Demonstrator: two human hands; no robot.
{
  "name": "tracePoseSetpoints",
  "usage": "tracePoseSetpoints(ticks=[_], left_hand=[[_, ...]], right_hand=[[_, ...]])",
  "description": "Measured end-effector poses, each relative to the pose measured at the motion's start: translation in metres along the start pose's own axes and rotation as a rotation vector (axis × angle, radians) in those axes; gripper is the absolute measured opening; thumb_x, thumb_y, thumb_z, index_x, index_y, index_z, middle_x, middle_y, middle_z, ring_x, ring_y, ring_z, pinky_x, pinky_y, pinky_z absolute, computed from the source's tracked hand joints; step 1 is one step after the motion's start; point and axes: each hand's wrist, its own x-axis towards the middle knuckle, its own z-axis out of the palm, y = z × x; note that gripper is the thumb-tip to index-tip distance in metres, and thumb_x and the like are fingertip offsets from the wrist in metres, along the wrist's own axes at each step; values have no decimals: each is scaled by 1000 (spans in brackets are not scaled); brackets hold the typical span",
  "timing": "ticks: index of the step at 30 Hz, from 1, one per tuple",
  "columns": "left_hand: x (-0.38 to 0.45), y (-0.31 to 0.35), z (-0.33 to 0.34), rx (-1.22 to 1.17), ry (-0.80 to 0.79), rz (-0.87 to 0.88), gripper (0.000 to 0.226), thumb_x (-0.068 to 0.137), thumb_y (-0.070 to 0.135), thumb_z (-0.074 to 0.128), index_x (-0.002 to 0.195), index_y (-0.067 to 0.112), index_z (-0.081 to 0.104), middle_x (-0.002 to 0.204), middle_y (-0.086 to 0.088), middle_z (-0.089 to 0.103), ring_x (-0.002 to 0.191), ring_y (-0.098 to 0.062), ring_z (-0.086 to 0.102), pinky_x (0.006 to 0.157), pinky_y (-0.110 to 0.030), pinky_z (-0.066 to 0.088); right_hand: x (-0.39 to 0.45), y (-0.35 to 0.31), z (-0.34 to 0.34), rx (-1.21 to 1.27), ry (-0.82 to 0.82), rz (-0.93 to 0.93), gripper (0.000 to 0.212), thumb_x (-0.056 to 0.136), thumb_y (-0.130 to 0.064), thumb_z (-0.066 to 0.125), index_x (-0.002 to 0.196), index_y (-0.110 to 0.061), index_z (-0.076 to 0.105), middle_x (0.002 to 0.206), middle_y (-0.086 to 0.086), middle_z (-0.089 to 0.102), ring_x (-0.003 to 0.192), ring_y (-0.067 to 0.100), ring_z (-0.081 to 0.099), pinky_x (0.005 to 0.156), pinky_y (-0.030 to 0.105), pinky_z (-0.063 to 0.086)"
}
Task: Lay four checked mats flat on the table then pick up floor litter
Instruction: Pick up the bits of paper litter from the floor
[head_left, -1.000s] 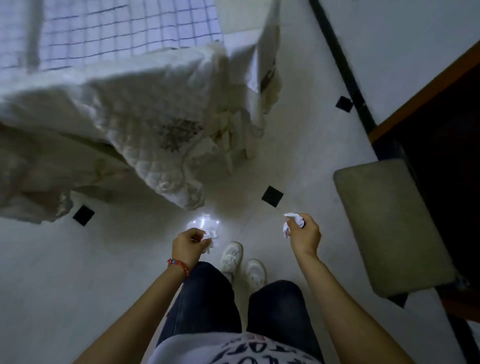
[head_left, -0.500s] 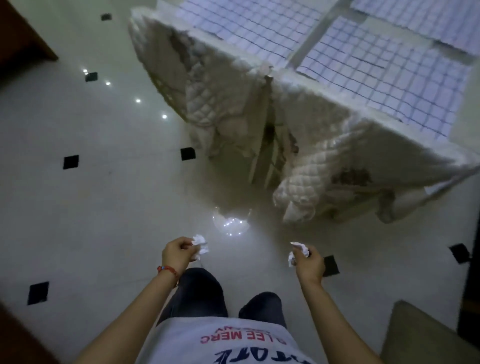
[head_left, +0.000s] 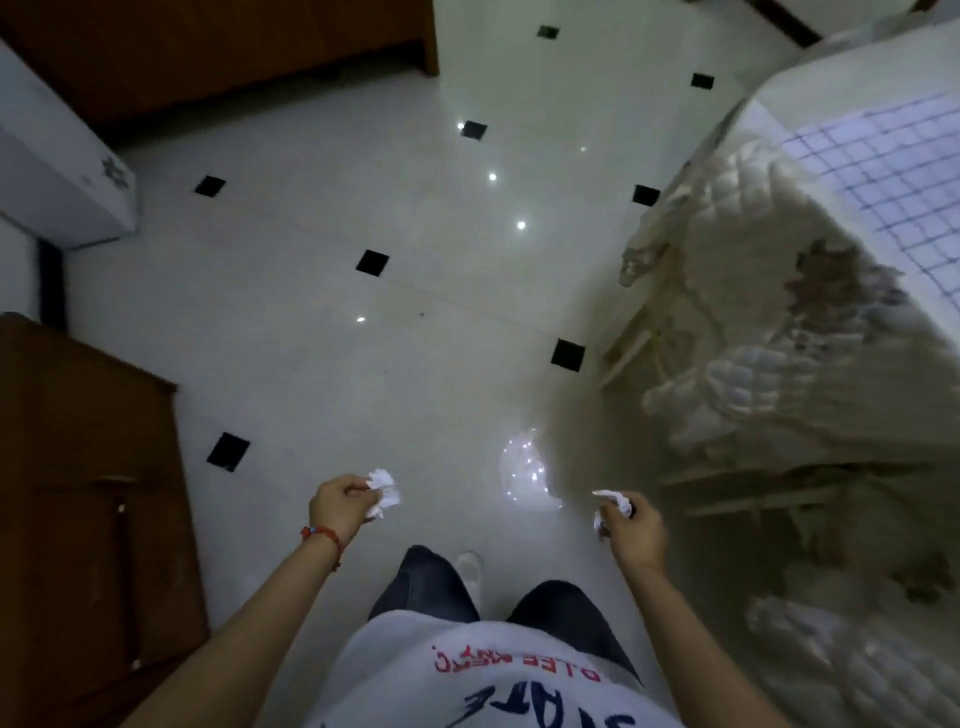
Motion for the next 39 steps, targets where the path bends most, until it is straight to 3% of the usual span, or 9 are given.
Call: tracePoseSetpoints(ticks=[6, 14, 18, 20, 25, 29, 33, 37, 39], left_hand=[[55, 50, 9, -59, 14, -43, 16, 76, 1, 67, 91, -4, 70, 81, -16, 68, 73, -27, 63, 51, -11, 52], [138, 170, 42, -150, 80, 21, 16, 76, -2, 66, 91, -8, 67, 84, -14, 64, 65, -21, 57, 47, -8, 49], [168, 202, 47, -153, 118, -47, 18, 78, -2, 65, 94, -9, 67, 89, -13, 65, 81, -21, 59, 71, -25, 50], [178, 212, 45, -119, 113, -97, 17, 79, 1, 65, 93, -7, 68, 90, -12, 65, 84, -21, 59, 77, -23, 49], [224, 240, 29, -186, 192, -109, 17, 77, -4, 67, 93, -10, 65, 90, -15, 62, 78, -26, 57, 39, -7, 46], [291, 282, 23, -160, 202, -129, 20, 78, -6, 66, 97, -12, 64, 99, -21, 63, 84, -28, 57, 39, -10, 48], [360, 353, 32, 46, 98, -76, 20, 80, 3, 66, 95, -10, 67, 98, -25, 68, 83, -31, 63, 41, -3, 42], [424, 458, 51, 163, -31, 18, 15, 83, 9, 62, 86, -4, 69, 95, -18, 69, 82, -25, 60, 57, -20, 44], [452, 513, 64, 179, -92, 74, 12, 83, 8, 61, 81, 0, 69, 90, -12, 66, 82, -21, 58, 56, -19, 43]], right_hand=[[61, -47, 23, -83, 15, 9, 19, 82, -4, 53, 82, -13, 70, 65, 12, 65, 63, 26, 60, 64, 29, 47], [184, -140, 54, -204, -78, -60, 16, 85, -10, 56, 84, 3, 64, 85, 26, 66, 84, 40, 62, 82, 44, 50], [235, -206, 72, -273, -128, -107, 16, 84, -11, 56, 84, 4, 63, 81, 21, 65, 81, 36, 62, 75, 36, 49], [256, -239, 83, -312, -142, -136, 14, 85, -10, 56, 87, 2, 63, 80, 16, 61, 81, 31, 58, 74, 35, 45], [312, -313, 121, -266, -171, -171, 15, 85, -11, 56, 81, 3, 63, 65, 14, 60, 67, 27, 56, 63, 27, 45], [361, -371, 153, -188, -153, -200, 11, 86, -5, 53, 81, -7, 63, 52, 5, 55, 48, 17, 50, 38, 10, 39], [408, -418, 176, -155, -82, -151, 11, 86, -4, 54, 84, 1, 63, 55, 11, 56, 49, 22, 50, 50, 24, 43], [448, -453, 188, -94, 12, -80, 10, 86, -5, 56, 85, 4, 61, 57, 12, 55, 49, 22, 49, 47, 23, 43], [464, -467, 189, -81, 47, -41, 11, 87, -7, 57, 85, 3, 61, 58, 11, 55, 53, 24, 51, 52, 25, 45]])
